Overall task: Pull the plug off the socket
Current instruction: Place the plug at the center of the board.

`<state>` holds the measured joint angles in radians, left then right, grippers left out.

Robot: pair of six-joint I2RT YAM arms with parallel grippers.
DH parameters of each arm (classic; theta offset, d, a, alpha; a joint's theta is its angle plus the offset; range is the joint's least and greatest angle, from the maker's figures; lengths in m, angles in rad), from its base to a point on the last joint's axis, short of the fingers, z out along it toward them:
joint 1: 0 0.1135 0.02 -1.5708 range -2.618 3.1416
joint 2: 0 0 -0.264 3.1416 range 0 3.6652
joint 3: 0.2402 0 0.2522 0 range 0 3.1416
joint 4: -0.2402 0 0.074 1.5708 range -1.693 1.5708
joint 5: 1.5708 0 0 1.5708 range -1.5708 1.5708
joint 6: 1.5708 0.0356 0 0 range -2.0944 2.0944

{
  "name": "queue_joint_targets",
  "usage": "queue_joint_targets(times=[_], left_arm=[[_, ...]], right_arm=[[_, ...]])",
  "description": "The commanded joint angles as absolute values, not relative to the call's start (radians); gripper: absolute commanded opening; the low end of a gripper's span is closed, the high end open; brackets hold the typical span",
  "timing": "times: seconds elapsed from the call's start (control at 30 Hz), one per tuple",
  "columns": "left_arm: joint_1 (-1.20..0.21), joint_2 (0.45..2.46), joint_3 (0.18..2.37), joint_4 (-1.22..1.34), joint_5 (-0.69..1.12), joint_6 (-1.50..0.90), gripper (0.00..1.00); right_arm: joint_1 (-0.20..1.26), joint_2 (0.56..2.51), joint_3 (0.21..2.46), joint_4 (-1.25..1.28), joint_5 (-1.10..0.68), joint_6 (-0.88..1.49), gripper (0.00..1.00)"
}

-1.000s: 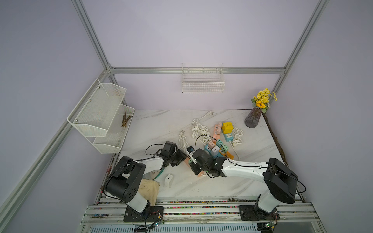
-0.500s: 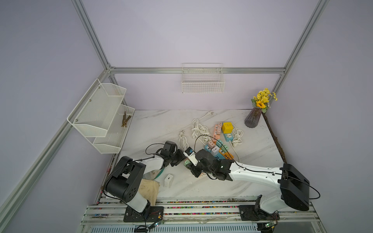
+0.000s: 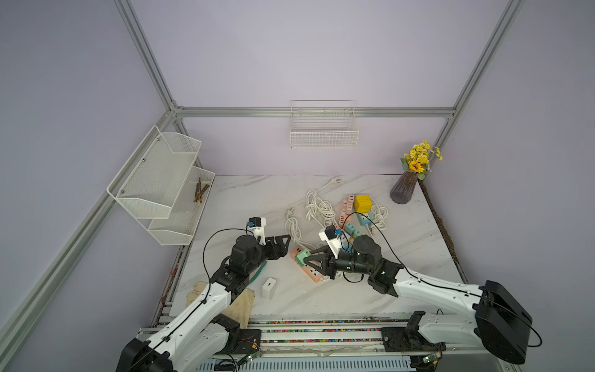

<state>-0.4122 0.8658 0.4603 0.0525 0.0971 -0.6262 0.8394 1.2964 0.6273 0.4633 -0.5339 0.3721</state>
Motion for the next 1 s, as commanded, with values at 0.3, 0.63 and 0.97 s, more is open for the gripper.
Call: queue_joint_targets(times=[0.3, 0.63, 0.97], left_arm=[[-0.401, 0.448, 0.259, 0.114, -0.275, -0.592, 1.0], [-0.4, 0.483, 0.269, 0.12, -0.254, -0.599, 0.99], [-0.399, 0.514, 0.271, 0.145, -0.216, -0.605, 1.0]], right_arm=[[0.864, 1.697, 0.813, 0.454, -0.565, 0.498, 0.11], [0.964, 1.923, 1.022, 0.292, -0.333, 0.531, 0.13], [1.002, 2.039, 1.159, 0.195, -0.384, 0.486, 0.41]])
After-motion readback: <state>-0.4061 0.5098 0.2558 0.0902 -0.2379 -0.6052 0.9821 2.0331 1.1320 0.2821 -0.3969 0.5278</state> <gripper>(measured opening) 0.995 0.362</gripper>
